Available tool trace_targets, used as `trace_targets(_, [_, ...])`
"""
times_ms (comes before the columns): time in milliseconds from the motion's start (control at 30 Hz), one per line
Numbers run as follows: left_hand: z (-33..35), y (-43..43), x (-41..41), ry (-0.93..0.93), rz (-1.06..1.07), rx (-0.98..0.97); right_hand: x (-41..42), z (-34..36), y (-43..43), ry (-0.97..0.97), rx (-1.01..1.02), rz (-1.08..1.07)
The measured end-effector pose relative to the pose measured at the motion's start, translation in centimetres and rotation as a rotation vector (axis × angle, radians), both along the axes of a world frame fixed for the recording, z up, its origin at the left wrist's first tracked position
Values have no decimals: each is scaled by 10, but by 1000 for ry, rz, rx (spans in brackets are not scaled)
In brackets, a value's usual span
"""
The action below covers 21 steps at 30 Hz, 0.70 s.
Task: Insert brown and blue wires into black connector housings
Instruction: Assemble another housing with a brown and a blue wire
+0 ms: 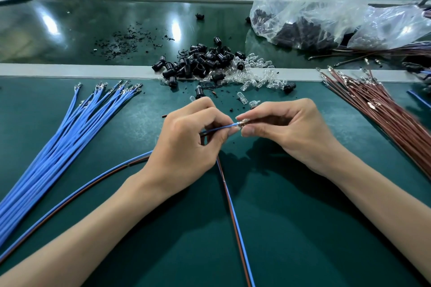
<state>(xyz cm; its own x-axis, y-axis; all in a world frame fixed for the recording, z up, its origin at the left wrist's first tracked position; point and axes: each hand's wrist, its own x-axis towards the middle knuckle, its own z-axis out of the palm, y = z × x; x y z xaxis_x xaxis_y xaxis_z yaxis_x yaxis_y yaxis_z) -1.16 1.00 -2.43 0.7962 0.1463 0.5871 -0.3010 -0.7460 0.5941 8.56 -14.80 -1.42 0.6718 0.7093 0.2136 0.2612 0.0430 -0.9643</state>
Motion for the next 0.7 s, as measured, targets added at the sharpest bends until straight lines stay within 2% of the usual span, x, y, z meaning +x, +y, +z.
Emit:
trace_targets(267, [1, -1, -2, -16, 2, 14, -5, -1, 1, -33, 24, 30])
trace_targets(500, [1, 0, -2, -26, 31, 5, -6, -2, 1, -255, -4, 18])
trace_targets(700, [3, 3, 0, 1, -22, -119, -6, -4, 4, -358, -19, -14])
